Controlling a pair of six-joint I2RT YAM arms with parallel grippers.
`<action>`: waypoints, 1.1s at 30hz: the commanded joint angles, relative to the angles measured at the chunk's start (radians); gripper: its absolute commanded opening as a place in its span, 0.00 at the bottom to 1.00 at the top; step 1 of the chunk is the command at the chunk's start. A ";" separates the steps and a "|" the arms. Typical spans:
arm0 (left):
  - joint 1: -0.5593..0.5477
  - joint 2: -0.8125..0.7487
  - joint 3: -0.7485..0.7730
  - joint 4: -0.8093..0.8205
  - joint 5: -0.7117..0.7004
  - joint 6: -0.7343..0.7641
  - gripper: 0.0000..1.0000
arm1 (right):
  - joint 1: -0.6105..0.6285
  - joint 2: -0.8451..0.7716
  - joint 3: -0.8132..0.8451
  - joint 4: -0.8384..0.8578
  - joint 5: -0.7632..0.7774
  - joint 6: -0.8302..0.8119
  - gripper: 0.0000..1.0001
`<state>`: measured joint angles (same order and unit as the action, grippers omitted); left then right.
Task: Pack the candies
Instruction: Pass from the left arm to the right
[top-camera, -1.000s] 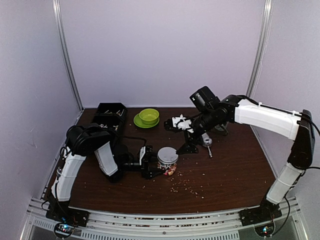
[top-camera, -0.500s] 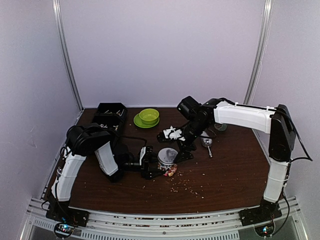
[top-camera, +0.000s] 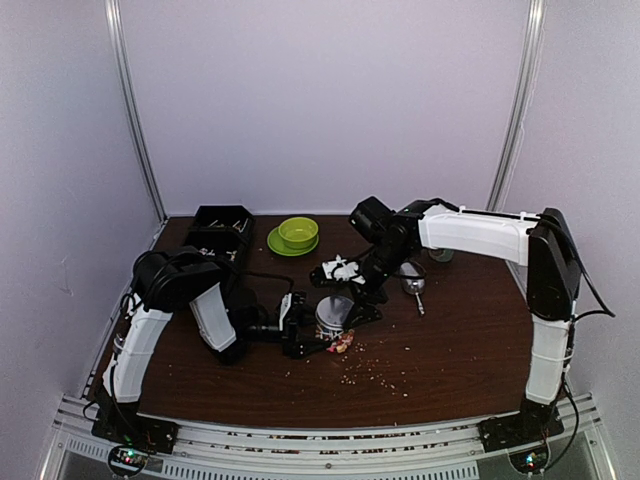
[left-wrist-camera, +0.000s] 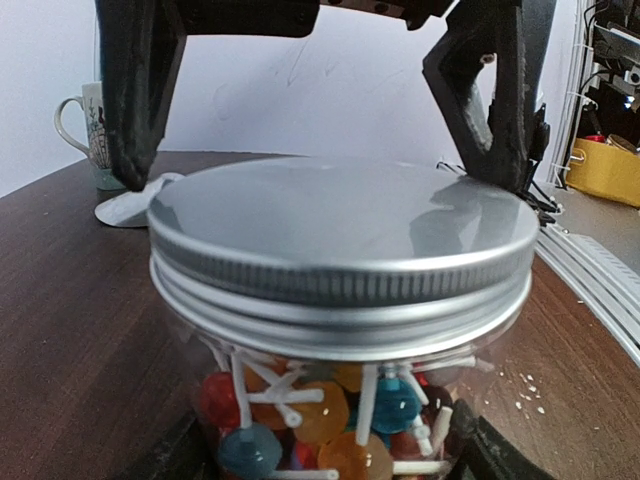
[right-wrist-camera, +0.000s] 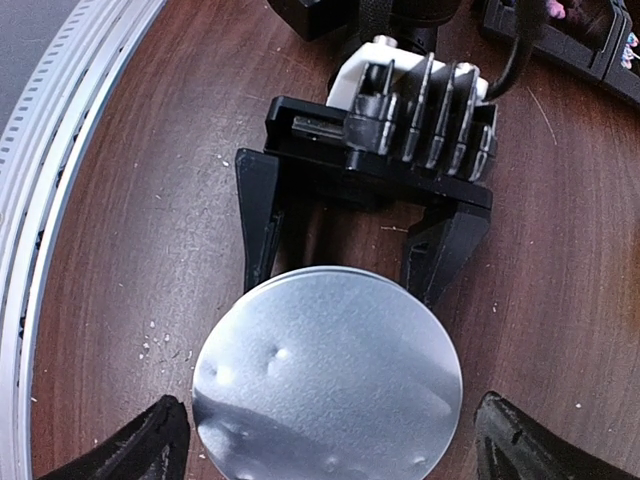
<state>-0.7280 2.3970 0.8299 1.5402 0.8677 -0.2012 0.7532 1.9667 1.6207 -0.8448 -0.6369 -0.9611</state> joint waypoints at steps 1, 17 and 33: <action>0.004 0.045 0.011 -0.003 0.017 -0.008 0.72 | 0.006 0.011 0.016 -0.003 -0.014 0.022 1.00; 0.004 0.044 0.009 -0.002 0.012 -0.006 0.72 | 0.006 0.039 0.033 0.003 -0.008 0.074 0.93; 0.006 0.037 -0.031 -0.003 -0.217 -0.009 0.72 | 0.015 -0.064 -0.123 0.202 0.060 0.368 0.85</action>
<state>-0.7284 2.3974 0.8249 1.5452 0.7849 -0.2008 0.7551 1.9537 1.5593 -0.7303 -0.6189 -0.7536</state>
